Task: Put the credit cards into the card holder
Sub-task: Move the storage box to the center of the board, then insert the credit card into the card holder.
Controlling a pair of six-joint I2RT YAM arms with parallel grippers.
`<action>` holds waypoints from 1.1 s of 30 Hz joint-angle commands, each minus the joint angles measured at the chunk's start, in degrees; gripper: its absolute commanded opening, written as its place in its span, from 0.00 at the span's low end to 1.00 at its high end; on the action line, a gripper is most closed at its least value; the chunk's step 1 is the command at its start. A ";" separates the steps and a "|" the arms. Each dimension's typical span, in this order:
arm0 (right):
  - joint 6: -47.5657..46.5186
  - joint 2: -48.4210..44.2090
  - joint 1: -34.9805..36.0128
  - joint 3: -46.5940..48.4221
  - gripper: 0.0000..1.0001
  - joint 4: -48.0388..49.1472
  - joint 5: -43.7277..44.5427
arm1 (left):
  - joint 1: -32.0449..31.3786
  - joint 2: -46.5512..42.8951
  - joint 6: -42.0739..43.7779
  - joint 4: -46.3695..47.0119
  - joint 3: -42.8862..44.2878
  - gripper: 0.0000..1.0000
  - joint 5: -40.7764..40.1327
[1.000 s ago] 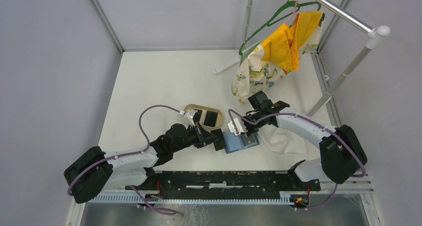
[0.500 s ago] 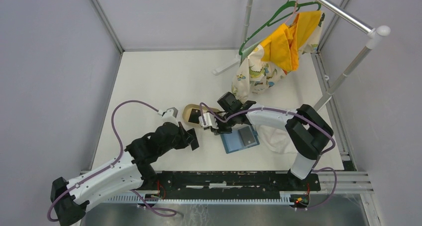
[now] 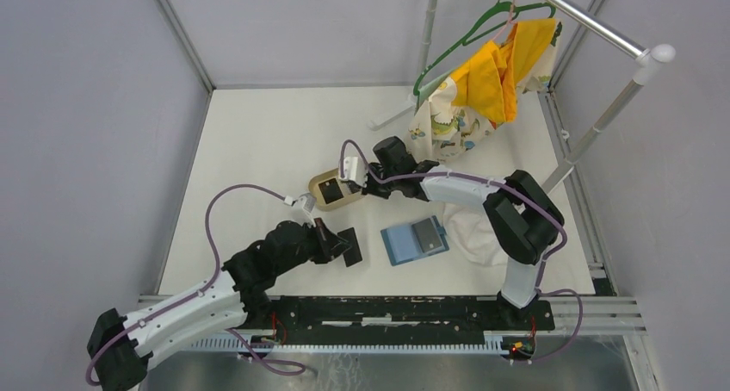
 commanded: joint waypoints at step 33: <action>-0.71 -24.57 -26.35 -27.69 0.52 -17.09 -18.34 | -5.65 60.91 -13.89 80.57 2.34 0.02 1.17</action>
